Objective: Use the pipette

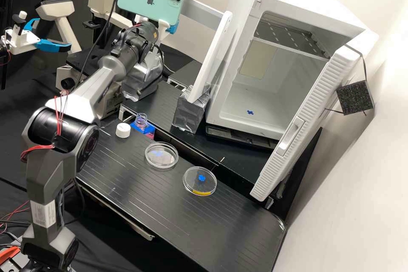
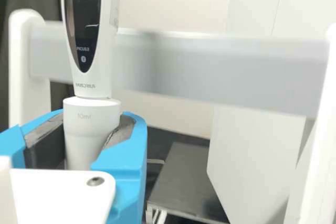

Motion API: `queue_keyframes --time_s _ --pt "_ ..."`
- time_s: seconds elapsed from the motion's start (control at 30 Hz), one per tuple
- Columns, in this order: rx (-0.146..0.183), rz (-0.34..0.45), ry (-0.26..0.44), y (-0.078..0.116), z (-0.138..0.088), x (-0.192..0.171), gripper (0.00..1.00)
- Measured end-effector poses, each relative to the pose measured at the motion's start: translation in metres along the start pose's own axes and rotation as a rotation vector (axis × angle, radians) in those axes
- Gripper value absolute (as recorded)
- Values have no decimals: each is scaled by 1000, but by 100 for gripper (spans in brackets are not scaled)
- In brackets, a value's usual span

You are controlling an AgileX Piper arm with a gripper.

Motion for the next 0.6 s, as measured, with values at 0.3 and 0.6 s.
queue_keyframes --time_s 0.3,0.6 --pt "-1 -24 -38 -4 6 4 0" --pt "1 -28 -60 -5 13 5 0"
